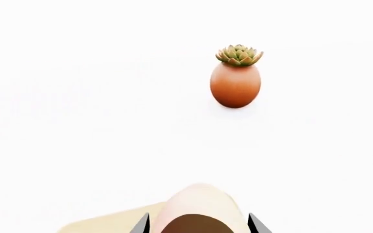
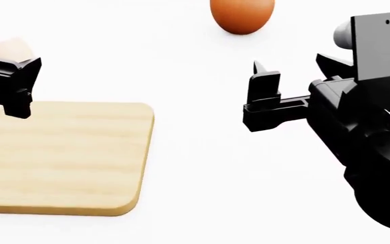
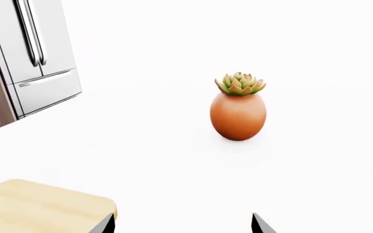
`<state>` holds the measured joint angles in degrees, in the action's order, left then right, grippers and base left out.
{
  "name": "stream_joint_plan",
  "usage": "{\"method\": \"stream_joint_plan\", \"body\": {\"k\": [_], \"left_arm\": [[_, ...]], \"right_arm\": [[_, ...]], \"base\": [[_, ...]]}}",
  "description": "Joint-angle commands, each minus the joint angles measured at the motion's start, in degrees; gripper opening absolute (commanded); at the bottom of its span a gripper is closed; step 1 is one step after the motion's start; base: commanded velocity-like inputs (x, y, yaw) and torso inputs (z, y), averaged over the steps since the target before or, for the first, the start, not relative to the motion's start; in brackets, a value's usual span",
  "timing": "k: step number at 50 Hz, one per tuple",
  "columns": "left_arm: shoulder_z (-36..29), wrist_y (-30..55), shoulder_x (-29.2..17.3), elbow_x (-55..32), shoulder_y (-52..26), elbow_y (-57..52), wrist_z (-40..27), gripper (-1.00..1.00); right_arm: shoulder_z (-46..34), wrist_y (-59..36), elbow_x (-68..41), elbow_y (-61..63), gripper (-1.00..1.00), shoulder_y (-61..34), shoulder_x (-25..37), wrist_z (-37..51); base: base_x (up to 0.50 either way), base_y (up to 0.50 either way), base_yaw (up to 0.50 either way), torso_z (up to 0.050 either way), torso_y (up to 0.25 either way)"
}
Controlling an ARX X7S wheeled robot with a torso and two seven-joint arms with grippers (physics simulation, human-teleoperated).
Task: Place the apricot and the ginger on separate cutting boards.
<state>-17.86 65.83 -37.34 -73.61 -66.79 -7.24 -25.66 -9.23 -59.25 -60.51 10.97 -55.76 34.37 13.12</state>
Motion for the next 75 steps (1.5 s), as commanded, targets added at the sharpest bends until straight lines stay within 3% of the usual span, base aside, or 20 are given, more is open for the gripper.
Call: {"method": "stream_joint_plan", "body": {"k": [1,23,30,75], "left_arm": [[-0.6,-0.4,0.5,-0.1,-0.2,0.7,-0.1,-1.00],[-8.8,-7.6,6.4,10.6,-2.0,13.7,10.1,-1.00],[-9.4,-8.4,5.4,10.9,1.8,12.0,9.9,-1.00],[-12.9,-9.2,5.8,13.3,6.2,17.0,10.6,-1.00]], "right_arm": [[0.6,0.0,-0.6,0.1,1.00,0.4,0.2,0.5],[-0.2,1.4,0.2,-1.0,1.00,0.7,-0.3,0.0],[-0.3,1.7,0.3,-1.0,1.00,0.7,-0.2,-0.4],[-0.5,2.4,-0.7,-1.1,1.00,1.9,0.2,-0.9]], "base": [[0.00,0.00,0.00,0.000,0.000],[0.00,0.00,0.00,0.000,0.000],[0.00,0.00,0.00,0.000,0.000],[0.00,0.00,0.00,0.000,0.000]]}}
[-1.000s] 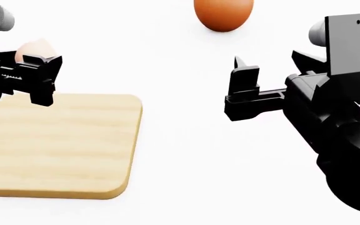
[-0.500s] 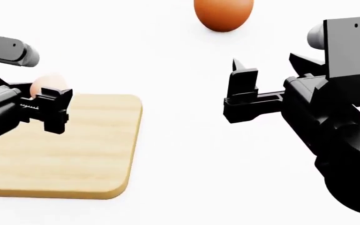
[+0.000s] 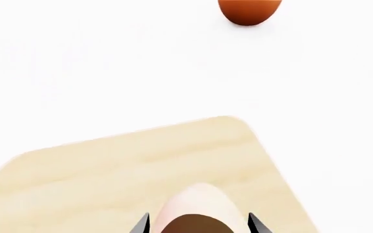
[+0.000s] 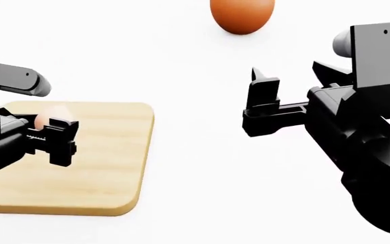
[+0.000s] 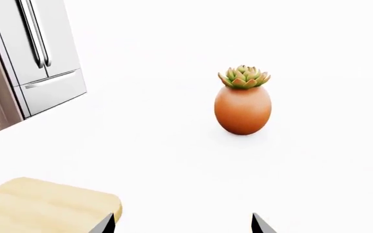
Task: Place the apricot and the ginger on separate cutting boards.
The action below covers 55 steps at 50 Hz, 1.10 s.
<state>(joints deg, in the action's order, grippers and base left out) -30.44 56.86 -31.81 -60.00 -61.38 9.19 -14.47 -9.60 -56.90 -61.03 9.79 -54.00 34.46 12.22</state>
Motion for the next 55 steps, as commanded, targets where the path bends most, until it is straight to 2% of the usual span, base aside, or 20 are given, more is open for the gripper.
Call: {"method": "stream_joint_plan", "body": {"k": [1,16,17,32,41,51,55], "left_arm": [[-0.4,-0.3,0.2,-0.3,1.1,0.6,-0.5,-1.00],[0.3,0.1,-0.3,-1.5,1.3,0.3,-0.7,-1.00],[0.3,0.2,-0.2,-1.5,1.2,0.3,-0.8,1.00],[1.0,1.1,0.1,-2.5,-0.4,-0.3,-2.0,1.00],[4.5,2.4,-1.0,-5.8,-3.5,-3.2,-4.2,1.00],[6.8,3.1,-1.8,-7.0,-5.6,-8.3,-9.6,1.00],[7.2,1.0,-1.4,-4.6,-6.1,-9.7,-12.4,1.00]], "right_arm": [[-0.1,0.0,-0.3,0.1,1.00,0.2,0.1,0.0],[-0.3,0.1,-0.4,-0.3,1.00,-0.4,-0.1,0.1],[-0.3,0.1,-0.4,-0.3,1.00,-0.4,0.0,0.1],[-0.5,0.7,-0.3,-0.7,1.00,-0.2,-0.2,-0.1],[-0.9,0.4,-0.2,-1.3,1.00,-1.3,-0.3,0.1],[-2.8,0.6,1.7,-4.9,1.00,-4.2,-1.9,-0.3],[-3.8,0.2,2.5,-5.7,1.00,-4.9,-2.4,0.3]], "base": [[0.00,0.00,0.00,0.000,0.000],[0.00,0.00,0.00,0.000,0.001],[0.00,0.00,0.00,0.000,0.000],[0.00,0.00,0.00,0.000,0.000],[0.00,0.00,0.00,0.000,0.000],[0.00,0.00,0.00,0.000,0.000],[0.00,0.00,0.00,0.000,0.000]]}}
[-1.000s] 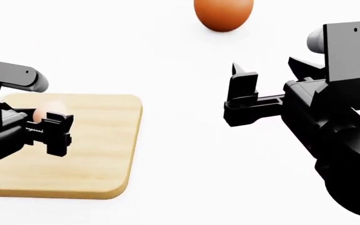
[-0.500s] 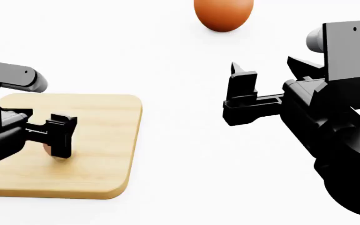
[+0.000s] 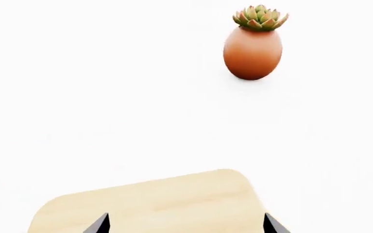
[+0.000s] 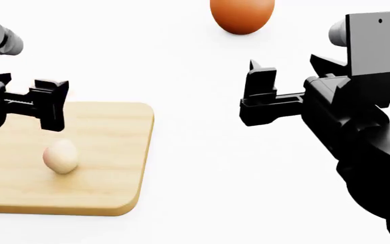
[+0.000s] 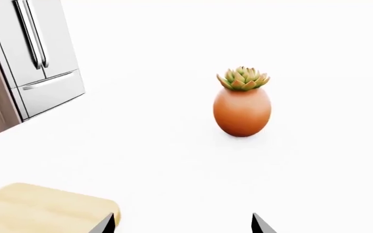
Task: Place the apricot and the ginger on separate cutting boards.
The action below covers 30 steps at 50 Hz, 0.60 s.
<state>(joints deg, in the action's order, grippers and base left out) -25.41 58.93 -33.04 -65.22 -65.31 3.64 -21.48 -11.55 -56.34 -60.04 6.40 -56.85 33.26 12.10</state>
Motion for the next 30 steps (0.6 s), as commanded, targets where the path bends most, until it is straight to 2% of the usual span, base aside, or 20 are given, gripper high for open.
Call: {"method": "stream_joint_plan", "body": {"k": [1,22,27,28,30], "left_arm": [[2.3,-1.1,0.1,0.6,-2.5,-4.3,-5.5,1.00],[2.8,4.0,-0.6,-3.0,-7.6,-8.2,-9.0,1.00],[2.1,6.2,0.2,-3.4,-12.6,-5.8,-8.5,1.00],[1.9,7.2,1.0,-3.2,-17.0,-4.0,-7.5,1.00],[1.8,7.3,1.1,-3.5,-17.1,-4.1,-7.5,1.00]], "right_arm": [[-1.4,0.3,1.5,-2.2,1.00,-2.1,-1.5,0.5],[-1.1,-1.3,1.9,-4.2,1.00,-9.1,-1.7,2.6],[-2.5,-2.5,2.4,-7.3,1.00,-13.7,-2.6,1.5],[-1.9,-4.5,0.9,-6.6,1.00,-17.6,-2.7,2.1],[-2.1,-4.4,1.0,-6.6,1.00,-17.5,-2.8,2.0]], "base": [[0.00,0.00,0.00,0.000,0.000],[0.00,0.00,0.00,0.000,0.000],[0.00,0.00,0.00,0.000,0.000],[0.00,0.00,0.00,0.000,0.000],[0.00,0.00,0.00,0.000,0.000]]}}
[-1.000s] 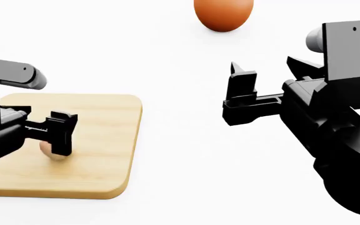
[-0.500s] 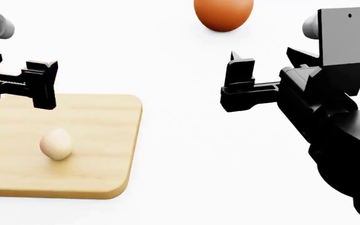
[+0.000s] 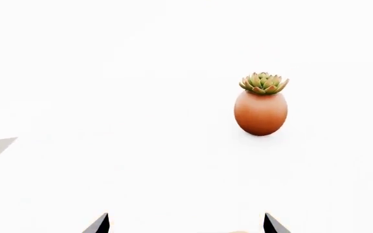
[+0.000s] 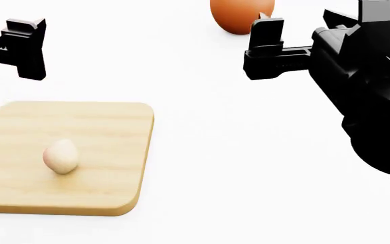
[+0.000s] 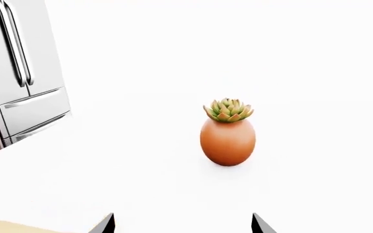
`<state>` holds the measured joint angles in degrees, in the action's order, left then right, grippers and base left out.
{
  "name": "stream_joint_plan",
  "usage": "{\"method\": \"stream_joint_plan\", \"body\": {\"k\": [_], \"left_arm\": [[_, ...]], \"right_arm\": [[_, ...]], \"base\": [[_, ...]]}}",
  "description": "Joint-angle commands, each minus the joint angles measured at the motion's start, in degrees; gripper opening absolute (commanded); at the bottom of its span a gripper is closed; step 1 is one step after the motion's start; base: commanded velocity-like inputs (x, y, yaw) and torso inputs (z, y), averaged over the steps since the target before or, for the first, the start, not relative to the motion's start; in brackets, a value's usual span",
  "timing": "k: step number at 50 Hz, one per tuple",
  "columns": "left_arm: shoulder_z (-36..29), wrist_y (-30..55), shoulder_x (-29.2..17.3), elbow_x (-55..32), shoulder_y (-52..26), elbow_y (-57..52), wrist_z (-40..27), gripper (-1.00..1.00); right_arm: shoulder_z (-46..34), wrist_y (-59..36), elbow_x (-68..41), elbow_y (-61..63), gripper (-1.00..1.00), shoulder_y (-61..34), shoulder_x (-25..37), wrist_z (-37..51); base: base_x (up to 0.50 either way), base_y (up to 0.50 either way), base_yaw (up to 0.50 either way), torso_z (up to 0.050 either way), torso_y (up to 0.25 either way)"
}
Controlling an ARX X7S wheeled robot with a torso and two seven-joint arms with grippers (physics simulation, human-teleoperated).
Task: Place the apricot and the ginger on separate cutting boards.
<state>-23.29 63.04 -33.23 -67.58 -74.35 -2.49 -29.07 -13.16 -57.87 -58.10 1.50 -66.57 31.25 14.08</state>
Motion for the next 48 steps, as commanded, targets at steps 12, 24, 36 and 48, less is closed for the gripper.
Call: {"method": "stream_joint_plan", "body": {"k": [12,24,36,48], "left_arm": [[-8.2,-5.4,5.7,9.4,-10.7,15.8,12.6,1.00],[-16.0,-17.4,15.9,23.3,-31.8,49.3,28.4,1.00],[-18.4,-25.0,22.3,28.1,-41.8,67.2,35.4,1.00],[-18.4,-26.1,23.5,28.9,-46.6,69.2,36.2,1.00]], "right_arm": [[-4.7,3.8,5.4,-12.0,1.00,-7.8,-2.8,-6.0],[-13.5,13.1,17.4,-41.4,1.00,-30.5,-9.7,-20.5],[-13.8,16.2,19.3,-46.1,1.00,-36.0,-10.4,-22.3],[-13.7,19.4,20.1,-44.0,1.00,-35.5,-10.1,-21.9]], "base": [[0.00,0.00,0.00,0.000,0.000],[0.00,0.00,0.00,0.000,0.000],[0.00,0.00,0.00,0.000,0.000],[0.00,0.00,0.00,0.000,0.000]]}}
